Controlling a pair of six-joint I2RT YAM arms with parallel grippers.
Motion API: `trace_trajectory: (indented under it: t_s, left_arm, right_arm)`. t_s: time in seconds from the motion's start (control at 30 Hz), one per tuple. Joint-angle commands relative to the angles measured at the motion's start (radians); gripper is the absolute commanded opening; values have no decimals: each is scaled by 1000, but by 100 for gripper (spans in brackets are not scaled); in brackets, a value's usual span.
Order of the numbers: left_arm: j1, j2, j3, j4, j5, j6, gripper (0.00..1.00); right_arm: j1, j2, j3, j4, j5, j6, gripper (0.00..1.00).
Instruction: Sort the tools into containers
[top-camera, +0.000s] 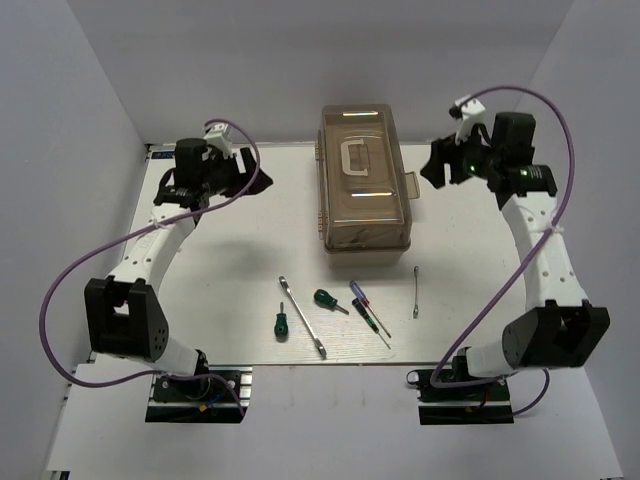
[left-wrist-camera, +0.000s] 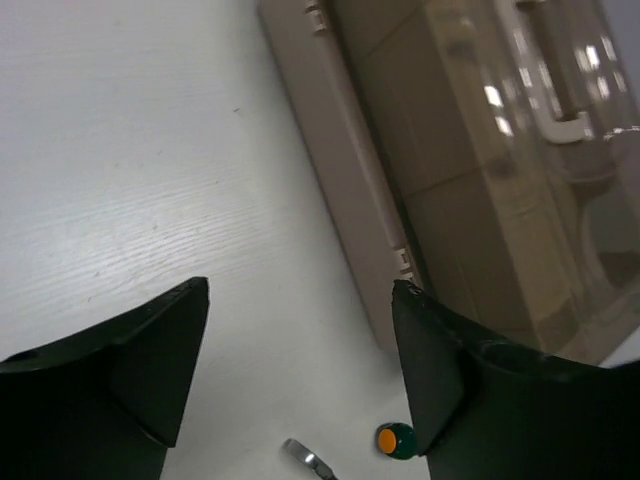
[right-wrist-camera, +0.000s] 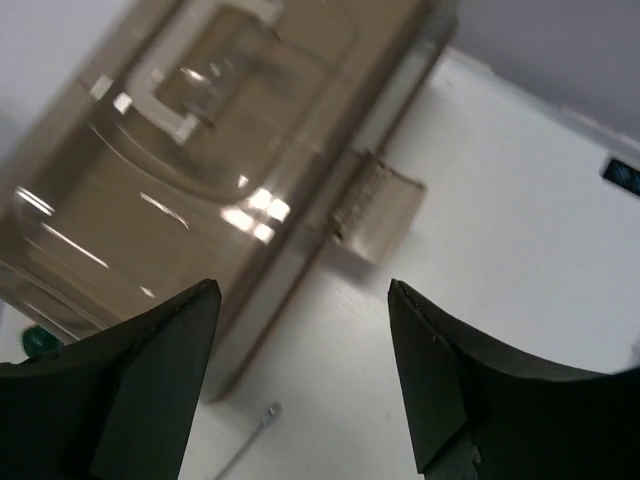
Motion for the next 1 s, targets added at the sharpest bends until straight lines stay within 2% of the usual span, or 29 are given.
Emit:
trace_trajectory:
  t_s: [0.0,0.03,0.13,0.17,0.3,0.4,0.53,0.8,0.97]
  left_arm:
    - [-14,37,100,42,161,7,87]
    - [-14,47,122,42,196,-2,91]
    - [-14,59,134,97,224,-27,94]
    - [-14,70,143,121,234,-44,94]
    - [-14,106,162,160,271,-75,94]
    - [-14,133,173,192,300,-105,94]
    - [-14,151,183,216,310,-127,93]
    - [-14,173,183,272,351,-167,91]
    - [-23,205,216,307,374,-188,91]
  right_arm:
    - [44,106,109,43,-196,117,74]
    - [52,125,126,53,-208,173,76]
    - [103,249,231,86,-270,336,76]
    - [139,272,311,108,-283,394,76]
    - [219,448,446,163,-288,581,74]
    - [261,517,532,182,-282,657,73]
    - [299,568,560,176,-148,716,72]
    - [341,558,560,71,106,678,67]
    - [362,554,526,39,158,684,66]
